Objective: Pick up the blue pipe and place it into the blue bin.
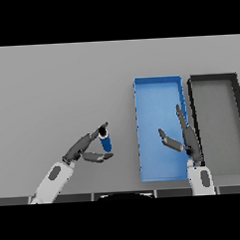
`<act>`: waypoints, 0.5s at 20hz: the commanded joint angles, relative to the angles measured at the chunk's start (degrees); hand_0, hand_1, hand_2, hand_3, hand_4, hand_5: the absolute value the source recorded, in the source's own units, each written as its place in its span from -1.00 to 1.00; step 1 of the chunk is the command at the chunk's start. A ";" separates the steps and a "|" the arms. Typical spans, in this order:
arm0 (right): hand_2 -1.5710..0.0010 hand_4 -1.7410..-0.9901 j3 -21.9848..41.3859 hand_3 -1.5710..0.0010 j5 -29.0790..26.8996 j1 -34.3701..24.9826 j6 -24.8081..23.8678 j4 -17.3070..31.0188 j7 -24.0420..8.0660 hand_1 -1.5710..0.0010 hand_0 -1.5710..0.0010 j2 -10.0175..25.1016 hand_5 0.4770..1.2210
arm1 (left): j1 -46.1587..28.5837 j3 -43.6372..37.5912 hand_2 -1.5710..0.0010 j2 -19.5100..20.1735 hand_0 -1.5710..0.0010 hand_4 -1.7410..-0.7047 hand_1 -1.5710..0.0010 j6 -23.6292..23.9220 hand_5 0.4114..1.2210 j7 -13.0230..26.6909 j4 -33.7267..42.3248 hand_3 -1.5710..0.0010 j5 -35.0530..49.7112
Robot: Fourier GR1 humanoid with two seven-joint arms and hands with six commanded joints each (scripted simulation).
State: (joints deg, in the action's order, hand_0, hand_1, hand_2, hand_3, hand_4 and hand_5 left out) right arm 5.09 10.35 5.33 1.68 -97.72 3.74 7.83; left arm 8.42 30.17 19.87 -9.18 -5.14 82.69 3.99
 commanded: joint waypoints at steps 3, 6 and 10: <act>1.00 0.39 -0.66 1.00 -0.82 -0.08 0.54 0.66 0.93 1.00 1.00 0.52 -0.56 | 2.19 0.72 1.00 -1.66 1.00 0.28 1.00 1.26 -0.94 0.80 -3.45 1.00 -2.63; 1.00 0.40 -0.73 1.00 -0.30 0.18 0.25 0.70 1.31 1.00 1.00 0.81 -0.55 | 2.42 1.41 1.00 -3.20 1.00 0.31 1.00 1.22 -0.98 -0.35 -5.24 1.00 -3.18; 1.00 0.41 -0.91 1.00 -0.35 1.17 0.26 -0.35 2.02 1.00 1.00 1.19 -0.53 | 3.46 1.35 0.93 -6.81 1.00 0.16 1.00 1.24 -0.78 -2.13 -7.42 0.95 -2.02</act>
State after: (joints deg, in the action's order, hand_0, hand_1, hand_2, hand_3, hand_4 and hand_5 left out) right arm 4.17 10.00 6.52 1.94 -98.06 5.80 9.03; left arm 11.88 31.53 13.03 -7.93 -7.23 75.27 1.97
